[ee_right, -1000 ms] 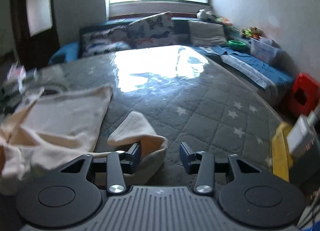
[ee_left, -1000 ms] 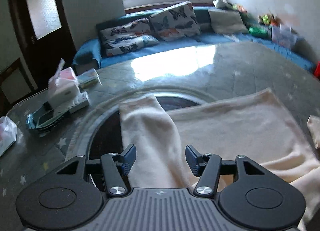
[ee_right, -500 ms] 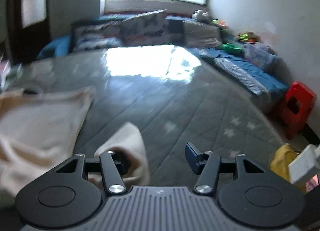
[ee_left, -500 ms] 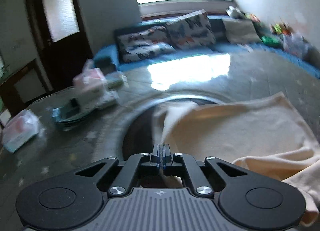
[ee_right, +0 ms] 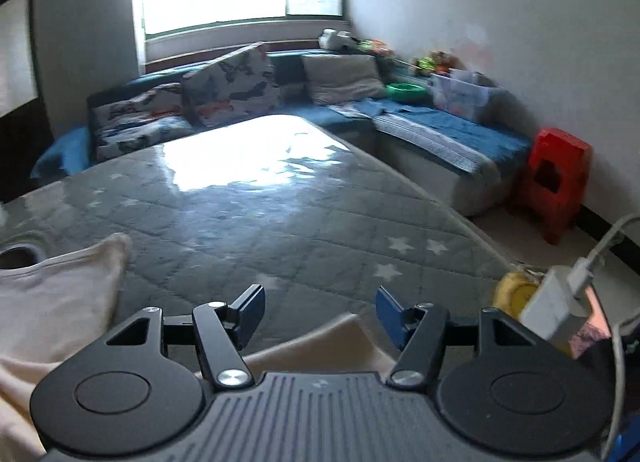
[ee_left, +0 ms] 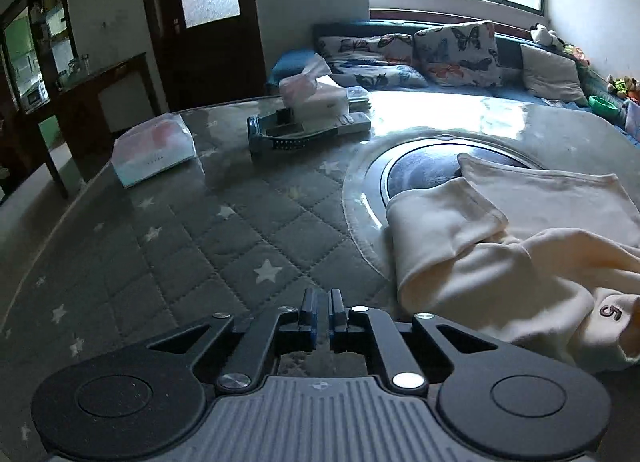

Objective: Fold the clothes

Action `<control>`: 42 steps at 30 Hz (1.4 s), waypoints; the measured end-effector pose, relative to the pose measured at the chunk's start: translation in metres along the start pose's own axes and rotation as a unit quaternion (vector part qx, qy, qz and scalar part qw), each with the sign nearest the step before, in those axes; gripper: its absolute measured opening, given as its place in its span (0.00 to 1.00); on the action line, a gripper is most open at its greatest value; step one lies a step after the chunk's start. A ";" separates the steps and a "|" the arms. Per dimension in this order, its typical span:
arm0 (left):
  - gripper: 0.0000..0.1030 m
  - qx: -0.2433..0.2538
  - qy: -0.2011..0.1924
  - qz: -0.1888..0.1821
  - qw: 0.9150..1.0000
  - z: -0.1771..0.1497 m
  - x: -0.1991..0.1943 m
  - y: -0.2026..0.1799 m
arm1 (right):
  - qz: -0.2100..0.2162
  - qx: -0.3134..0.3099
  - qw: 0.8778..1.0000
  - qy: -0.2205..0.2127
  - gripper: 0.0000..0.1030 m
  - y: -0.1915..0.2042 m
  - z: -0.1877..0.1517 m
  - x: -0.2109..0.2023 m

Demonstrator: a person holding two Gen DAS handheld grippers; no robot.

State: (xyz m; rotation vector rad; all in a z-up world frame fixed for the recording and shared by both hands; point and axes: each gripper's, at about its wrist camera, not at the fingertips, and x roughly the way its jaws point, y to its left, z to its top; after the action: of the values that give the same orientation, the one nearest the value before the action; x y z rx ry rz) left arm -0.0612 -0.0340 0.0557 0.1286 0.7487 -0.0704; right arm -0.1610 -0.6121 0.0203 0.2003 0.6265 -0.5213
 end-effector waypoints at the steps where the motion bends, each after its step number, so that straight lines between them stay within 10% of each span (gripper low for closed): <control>1: 0.17 0.005 -0.004 -0.001 1.000 0.001 -0.002 -0.002 | 0.013 -0.009 1.000 -0.002 0.61 0.005 0.001 -0.003; 4: 0.53 0.027 -0.020 -0.001 0.999 0.004 -0.004 -0.017 | 0.066 -0.041 0.997 -0.002 0.61 0.026 0.003 -0.012; 16: 0.54 0.153 -0.036 -0.030 0.987 0.016 0.035 -0.065 | 0.301 -0.216 0.928 0.036 0.59 0.137 -0.010 -0.052; 26: 0.55 0.206 -0.033 -0.026 0.978 0.008 0.058 -0.070 | 0.368 -0.333 0.865 0.072 0.51 0.200 -0.049 -0.081; 33: 0.10 0.164 -0.037 -0.031 0.985 0.016 0.061 -0.060 | 0.377 -0.365 0.848 0.072 0.47 0.208 -0.059 -0.089; 42: 0.06 0.059 -0.047 -0.042 0.996 0.018 0.045 -0.035 | 0.370 -0.406 0.833 0.065 0.34 0.212 -0.079 -0.095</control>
State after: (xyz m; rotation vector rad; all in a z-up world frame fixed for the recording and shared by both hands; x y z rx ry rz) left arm -0.0200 -0.0717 0.0344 0.2063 0.6558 -0.1992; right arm -0.1557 -0.3670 0.0200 -0.3355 0.7922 0.5370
